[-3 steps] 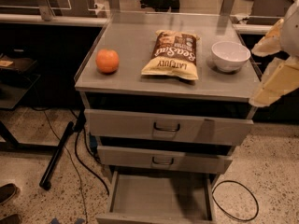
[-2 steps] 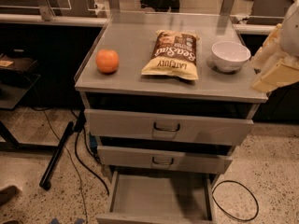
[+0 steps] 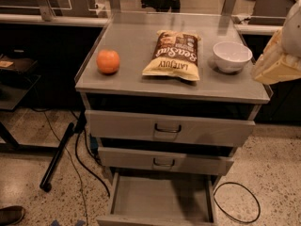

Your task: Close bottom drawer

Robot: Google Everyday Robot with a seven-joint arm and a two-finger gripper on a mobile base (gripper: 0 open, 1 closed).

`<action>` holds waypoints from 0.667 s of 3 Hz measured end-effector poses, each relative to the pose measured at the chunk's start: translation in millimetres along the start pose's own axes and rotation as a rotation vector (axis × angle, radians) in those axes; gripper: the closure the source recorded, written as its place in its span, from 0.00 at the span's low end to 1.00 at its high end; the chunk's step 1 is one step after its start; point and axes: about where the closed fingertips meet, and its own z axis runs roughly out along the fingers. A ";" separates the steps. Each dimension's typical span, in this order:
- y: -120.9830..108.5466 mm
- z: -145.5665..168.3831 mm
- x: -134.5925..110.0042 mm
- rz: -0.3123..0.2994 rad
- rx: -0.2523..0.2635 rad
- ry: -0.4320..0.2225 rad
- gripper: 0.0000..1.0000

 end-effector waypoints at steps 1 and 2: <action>12.7 13.4 11.0 0.034 -0.002 0.014 1.00; 48.9 49.6 38.7 0.106 -0.046 0.056 1.00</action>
Offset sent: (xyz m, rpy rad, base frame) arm -0.0765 -0.0372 -0.1672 -0.0211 0.2304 -0.2018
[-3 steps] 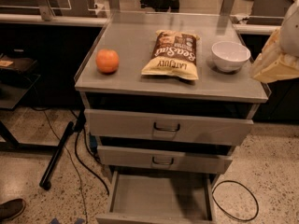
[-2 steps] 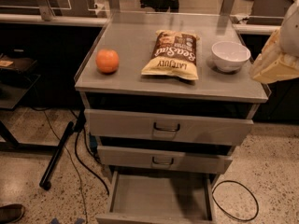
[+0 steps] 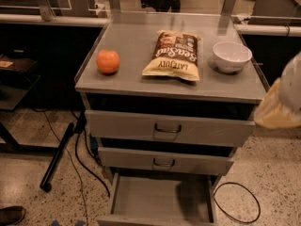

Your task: Close bottom drawer

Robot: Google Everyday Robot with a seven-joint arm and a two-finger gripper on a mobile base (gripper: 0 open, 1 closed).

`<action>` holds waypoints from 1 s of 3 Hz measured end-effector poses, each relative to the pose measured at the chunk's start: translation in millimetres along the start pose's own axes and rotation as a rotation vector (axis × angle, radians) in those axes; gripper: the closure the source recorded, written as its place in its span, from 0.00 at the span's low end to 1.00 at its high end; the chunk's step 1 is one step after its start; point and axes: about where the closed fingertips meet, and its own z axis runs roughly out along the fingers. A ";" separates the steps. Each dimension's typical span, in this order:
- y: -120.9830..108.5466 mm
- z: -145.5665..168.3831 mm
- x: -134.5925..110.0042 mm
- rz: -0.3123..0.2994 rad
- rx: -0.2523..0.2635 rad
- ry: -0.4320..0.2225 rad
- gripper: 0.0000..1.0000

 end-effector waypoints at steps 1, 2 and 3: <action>43.9 54.2 33.8 0.059 -0.085 0.061 1.00; 95.1 119.8 66.5 0.106 -0.206 0.134 1.00; 95.1 119.8 66.5 0.106 -0.206 0.134 1.00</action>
Offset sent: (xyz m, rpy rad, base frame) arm -0.0943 -0.0193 -0.2234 -0.0261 0.3696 -0.1395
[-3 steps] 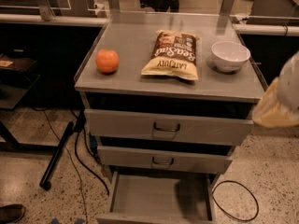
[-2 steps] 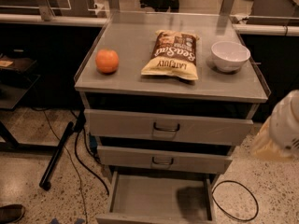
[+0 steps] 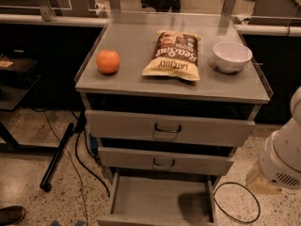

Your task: Close bottom drawer

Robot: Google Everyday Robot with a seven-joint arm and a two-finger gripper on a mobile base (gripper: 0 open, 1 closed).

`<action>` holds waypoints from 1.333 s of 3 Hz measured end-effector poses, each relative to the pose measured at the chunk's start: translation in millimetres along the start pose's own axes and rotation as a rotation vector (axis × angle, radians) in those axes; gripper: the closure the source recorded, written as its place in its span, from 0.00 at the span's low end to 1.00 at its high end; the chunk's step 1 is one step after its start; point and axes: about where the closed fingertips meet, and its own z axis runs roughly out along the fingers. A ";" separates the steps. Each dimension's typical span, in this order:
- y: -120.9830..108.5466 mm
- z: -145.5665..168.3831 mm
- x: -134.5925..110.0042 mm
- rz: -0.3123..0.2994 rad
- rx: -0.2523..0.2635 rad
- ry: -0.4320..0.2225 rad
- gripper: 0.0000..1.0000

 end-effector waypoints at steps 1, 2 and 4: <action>15.7 35.1 13.5 0.043 -0.047 -0.002 1.00; 43.4 112.3 38.5 0.124 -0.146 0.033 1.00; 61.6 179.8 53.3 0.184 -0.246 0.073 1.00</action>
Offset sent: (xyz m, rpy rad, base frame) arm -0.0834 -0.0145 -0.2189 0.0684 0.3000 -0.2124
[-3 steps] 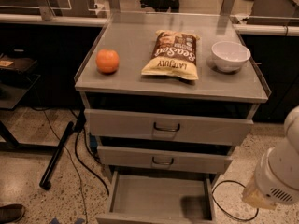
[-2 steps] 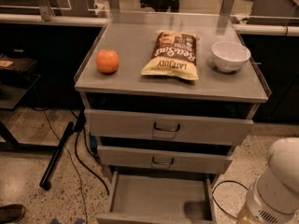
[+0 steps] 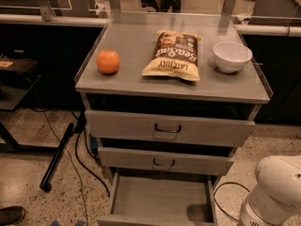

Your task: Close bottom drawer

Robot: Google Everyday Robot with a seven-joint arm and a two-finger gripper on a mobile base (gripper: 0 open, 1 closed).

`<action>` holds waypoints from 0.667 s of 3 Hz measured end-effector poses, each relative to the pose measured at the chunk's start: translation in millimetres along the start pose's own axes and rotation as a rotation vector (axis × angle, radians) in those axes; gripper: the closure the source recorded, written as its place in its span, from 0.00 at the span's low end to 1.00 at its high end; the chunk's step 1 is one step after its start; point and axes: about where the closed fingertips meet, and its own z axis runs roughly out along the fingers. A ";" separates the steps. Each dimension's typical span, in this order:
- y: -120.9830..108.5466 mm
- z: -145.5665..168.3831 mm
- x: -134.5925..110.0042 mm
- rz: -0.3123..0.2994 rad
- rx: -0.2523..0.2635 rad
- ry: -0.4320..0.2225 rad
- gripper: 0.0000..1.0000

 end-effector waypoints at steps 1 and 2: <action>-0.6 46.5 1.1 0.046 -0.059 0.001 1.00; -12.7 133.9 -4.6 0.143 -0.154 -0.004 1.00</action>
Offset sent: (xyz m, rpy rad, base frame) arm -0.0106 0.0189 -0.2073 0.1078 0.2145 -0.2310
